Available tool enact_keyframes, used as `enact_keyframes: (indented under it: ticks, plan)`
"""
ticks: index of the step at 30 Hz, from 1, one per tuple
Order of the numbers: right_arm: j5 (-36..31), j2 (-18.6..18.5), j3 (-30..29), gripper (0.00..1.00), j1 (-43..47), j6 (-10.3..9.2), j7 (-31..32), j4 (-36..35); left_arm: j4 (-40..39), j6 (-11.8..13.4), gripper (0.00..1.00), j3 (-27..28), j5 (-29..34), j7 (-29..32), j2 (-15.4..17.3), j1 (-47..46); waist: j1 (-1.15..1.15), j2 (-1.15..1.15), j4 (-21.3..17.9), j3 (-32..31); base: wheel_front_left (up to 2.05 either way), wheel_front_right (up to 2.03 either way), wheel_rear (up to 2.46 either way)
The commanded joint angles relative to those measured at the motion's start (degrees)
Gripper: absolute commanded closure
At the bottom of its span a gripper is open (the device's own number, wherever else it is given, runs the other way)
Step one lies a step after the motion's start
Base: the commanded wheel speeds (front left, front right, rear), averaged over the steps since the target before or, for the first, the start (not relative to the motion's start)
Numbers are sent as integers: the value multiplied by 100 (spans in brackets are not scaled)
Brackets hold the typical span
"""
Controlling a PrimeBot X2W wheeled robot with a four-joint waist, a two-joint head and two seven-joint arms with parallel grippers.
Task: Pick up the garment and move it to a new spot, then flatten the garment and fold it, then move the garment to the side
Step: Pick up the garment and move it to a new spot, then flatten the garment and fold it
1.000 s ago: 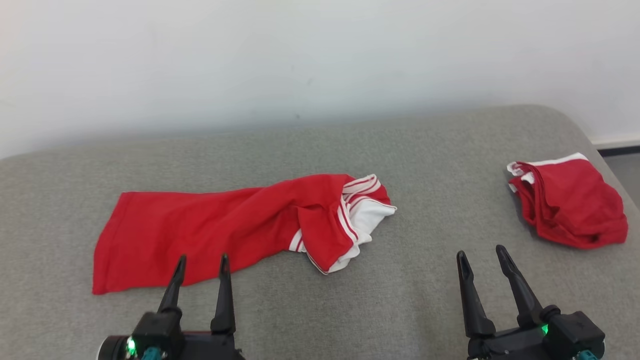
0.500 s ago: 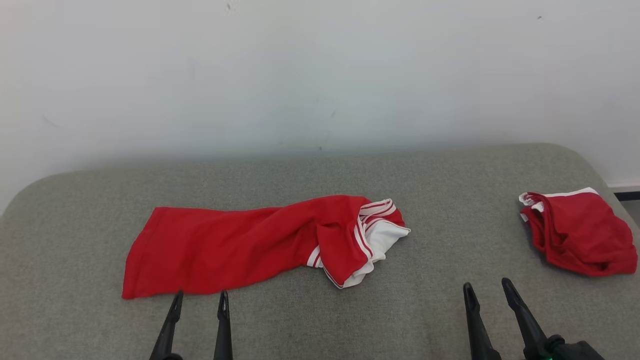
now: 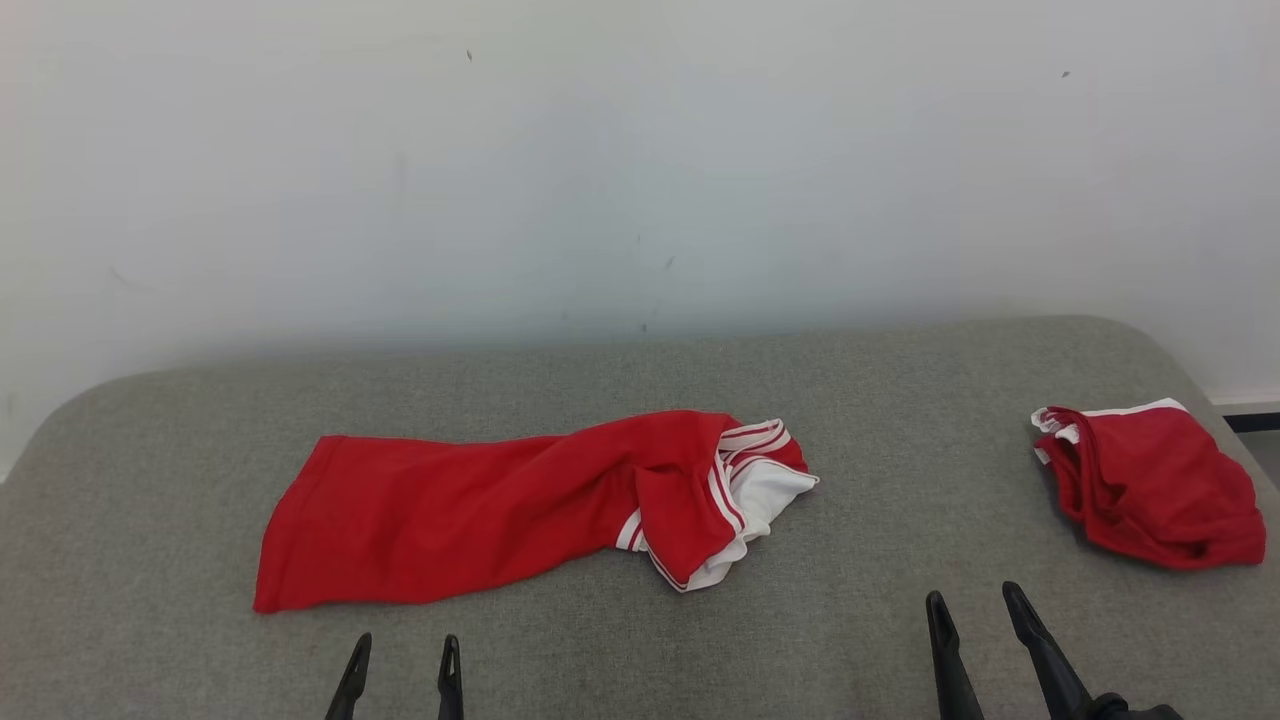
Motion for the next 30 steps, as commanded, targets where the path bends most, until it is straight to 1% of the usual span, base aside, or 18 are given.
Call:
enact_keyframes:
  ticks: [1,7,18,30]
  plan:
    - [-18,4,5,0,55,3,-9,-1,34,-25,0,18,-9,-18,-14,85,1,0,-10,-12,0,0,0]
    - [16,8,1,0,93,3,-9,24,123,-22,0,29,28,-18,-30,76,1,0,-14,-14,0,0,0]
    - [52,-10,23,0,99,3,-9,66,161,62,0,-59,190,-18,-35,82,1,0,-17,-64,0,0,0]
    - [71,-59,8,0,129,3,-9,66,202,101,0,-143,173,-18,-38,69,1,0,-28,-106,0,0,0]
